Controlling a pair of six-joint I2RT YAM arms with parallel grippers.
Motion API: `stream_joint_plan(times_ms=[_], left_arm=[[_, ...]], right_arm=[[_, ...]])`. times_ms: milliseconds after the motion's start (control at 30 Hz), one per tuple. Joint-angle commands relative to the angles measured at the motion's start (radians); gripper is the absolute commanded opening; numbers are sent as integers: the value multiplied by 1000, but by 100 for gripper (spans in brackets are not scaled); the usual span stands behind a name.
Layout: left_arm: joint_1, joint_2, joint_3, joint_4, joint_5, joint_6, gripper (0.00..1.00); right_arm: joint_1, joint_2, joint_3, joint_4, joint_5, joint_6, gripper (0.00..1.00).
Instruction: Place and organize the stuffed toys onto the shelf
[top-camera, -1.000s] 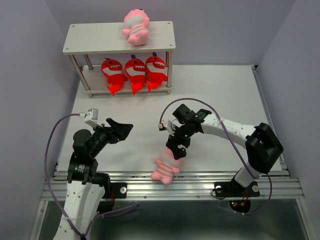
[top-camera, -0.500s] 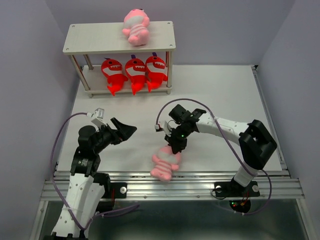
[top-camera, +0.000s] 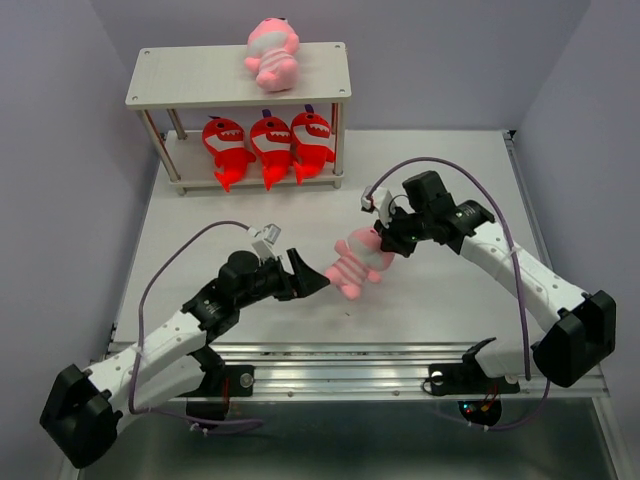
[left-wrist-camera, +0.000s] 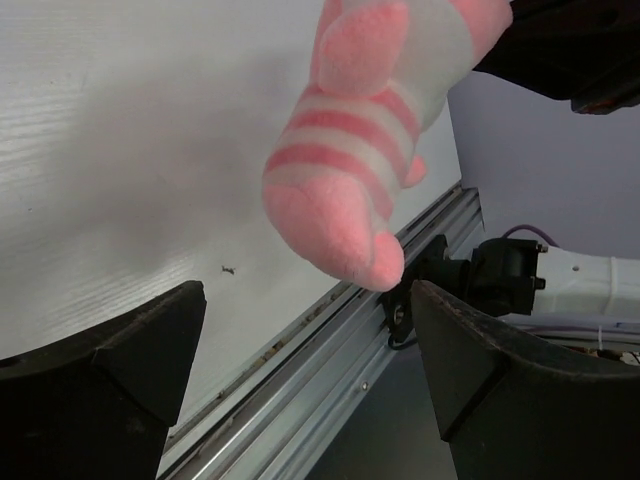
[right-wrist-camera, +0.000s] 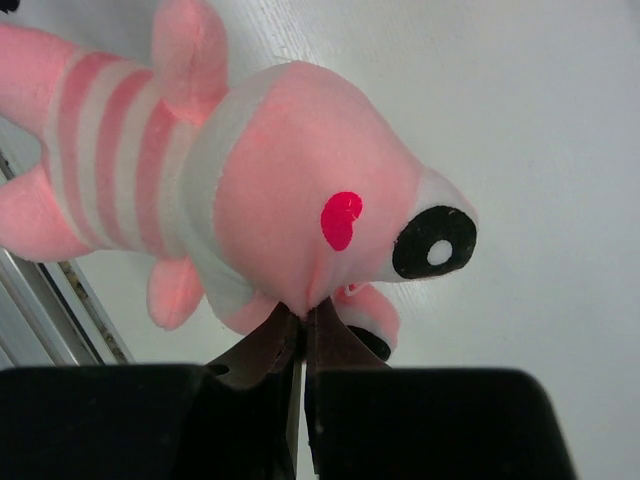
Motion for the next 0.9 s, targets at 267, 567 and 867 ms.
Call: stream_joint_plan(times_ms=[267,567,867], left_arm=[[-233,359,126,304,-203,-73,87],[-243,355,121,351,-246,-82,74],[-243,358,123,382,-231,-84,24]], right_arm=[[-1,-72,16,36,39,7,1],[-1,-101,-30,40,-33,1,1],[-1,-119,-45,50,-36,6,2]])
